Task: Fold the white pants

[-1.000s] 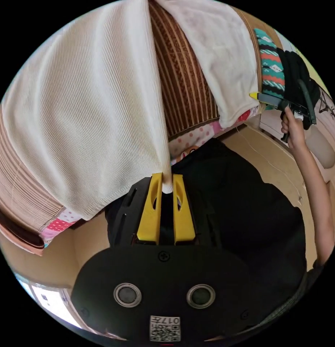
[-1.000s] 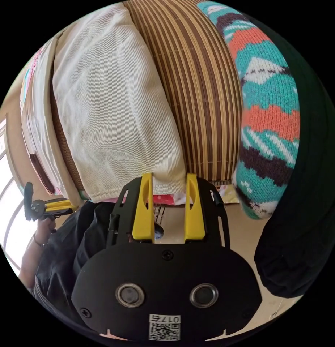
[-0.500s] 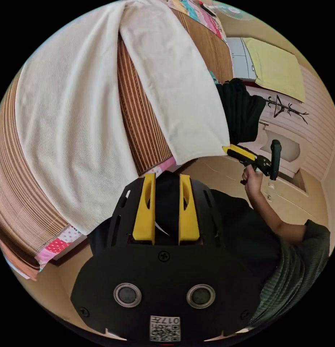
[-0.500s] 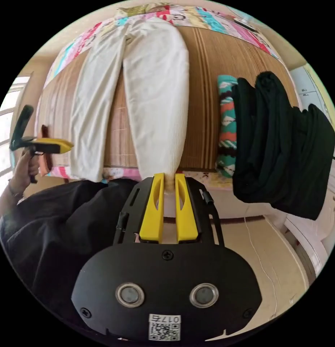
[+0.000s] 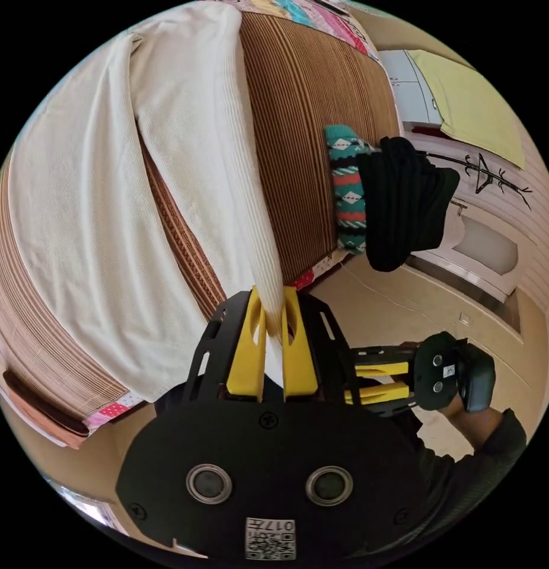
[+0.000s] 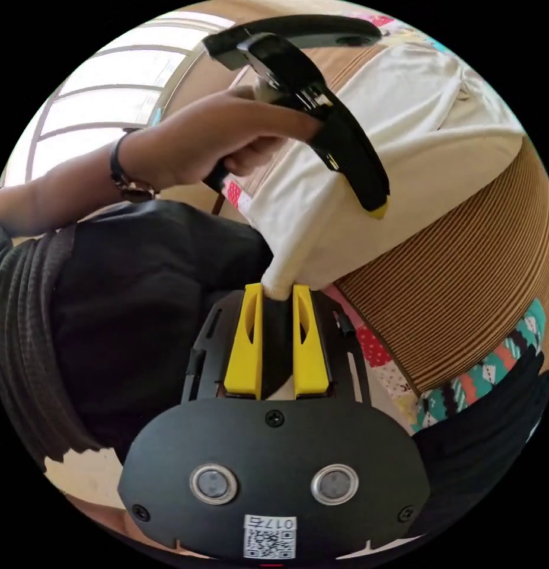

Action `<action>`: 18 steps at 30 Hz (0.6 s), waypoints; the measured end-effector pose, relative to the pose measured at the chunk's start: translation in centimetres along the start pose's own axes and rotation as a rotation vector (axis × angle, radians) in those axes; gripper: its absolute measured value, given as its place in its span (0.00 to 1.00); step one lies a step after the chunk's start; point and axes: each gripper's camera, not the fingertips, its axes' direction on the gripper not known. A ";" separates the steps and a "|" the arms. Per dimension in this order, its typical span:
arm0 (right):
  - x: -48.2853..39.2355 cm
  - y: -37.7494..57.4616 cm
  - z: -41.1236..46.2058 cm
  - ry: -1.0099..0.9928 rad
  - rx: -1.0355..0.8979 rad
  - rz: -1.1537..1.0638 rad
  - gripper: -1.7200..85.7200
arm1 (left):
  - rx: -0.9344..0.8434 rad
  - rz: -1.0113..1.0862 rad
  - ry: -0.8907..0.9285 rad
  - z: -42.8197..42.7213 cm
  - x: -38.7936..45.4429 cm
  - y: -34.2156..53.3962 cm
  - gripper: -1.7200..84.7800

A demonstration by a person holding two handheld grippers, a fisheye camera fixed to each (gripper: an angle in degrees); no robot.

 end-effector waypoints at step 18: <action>40.6 -19.0 -15.7 -0.374 0.518 0.648 0.25 | 0.111 0.071 0.248 -1.4 -0.1 4.0 0.06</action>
